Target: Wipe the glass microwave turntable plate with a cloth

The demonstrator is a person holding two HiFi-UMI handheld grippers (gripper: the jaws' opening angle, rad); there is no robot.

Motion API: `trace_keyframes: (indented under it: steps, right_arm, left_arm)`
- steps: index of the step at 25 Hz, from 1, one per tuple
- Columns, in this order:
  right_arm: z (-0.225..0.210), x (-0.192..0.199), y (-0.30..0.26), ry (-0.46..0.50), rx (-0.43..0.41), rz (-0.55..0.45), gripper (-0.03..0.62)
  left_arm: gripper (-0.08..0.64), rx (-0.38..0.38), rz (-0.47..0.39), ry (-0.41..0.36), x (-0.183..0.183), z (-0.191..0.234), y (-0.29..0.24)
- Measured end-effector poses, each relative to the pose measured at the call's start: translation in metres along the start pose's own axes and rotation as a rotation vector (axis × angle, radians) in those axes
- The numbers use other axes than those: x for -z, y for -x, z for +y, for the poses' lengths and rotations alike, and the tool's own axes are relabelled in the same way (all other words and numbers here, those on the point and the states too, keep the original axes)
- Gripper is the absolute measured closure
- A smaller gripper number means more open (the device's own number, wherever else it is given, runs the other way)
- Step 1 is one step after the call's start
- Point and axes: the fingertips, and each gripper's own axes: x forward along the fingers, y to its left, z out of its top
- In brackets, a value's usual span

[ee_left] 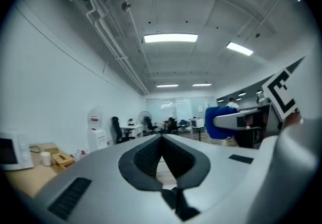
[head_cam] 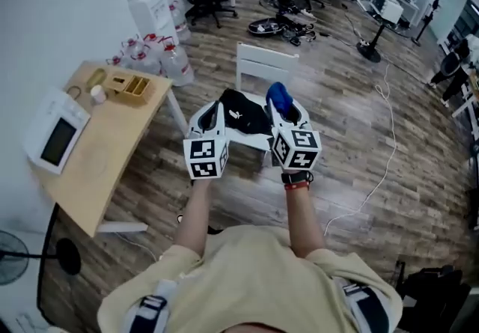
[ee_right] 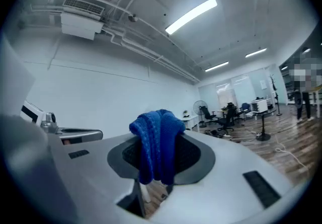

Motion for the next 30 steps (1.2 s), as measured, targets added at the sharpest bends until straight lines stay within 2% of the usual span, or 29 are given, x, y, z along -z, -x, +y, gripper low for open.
trace_keyframes:
  steps: [2, 7, 10, 16, 24, 30]
  right_arm:
    - [0.044, 0.003, -0.028, -0.003, -0.095, 0.011, 0.465]
    - [0.161, 0.022, -0.083, 0.018, -0.323, 0.059, 0.463]
    - [0.228, 0.034, -0.110, 0.000, -0.437, 0.075, 0.459]
    - [0.371, 0.059, -0.153, 0.029, -0.637, 0.117, 0.456]
    - [0.535, 0.078, -0.176, 0.034, -0.846, 0.146, 0.456]
    - [0.630, 0.087, -0.181, 0.037, -0.944, 0.166, 0.457]
  left_arm:
    - [0.541, -0.112, 0.014, -0.017, 0.003, 0.048, 0.018]
    - [0.541, -0.339, 0.037, 0.007, 0.011, 0.155, 0.082]
    - [0.541, -0.451, 0.043, 0.015, 0.016, 0.214, 0.120]
    - [0.541, -0.651, 0.046, 0.032, 0.028, 0.327, 0.199]
    - [0.541, -0.825, 0.054, 0.054, 0.036, 0.436, 0.284]
    - [0.541, -0.907, 0.047, 0.073, 0.039, 0.498, 0.339]
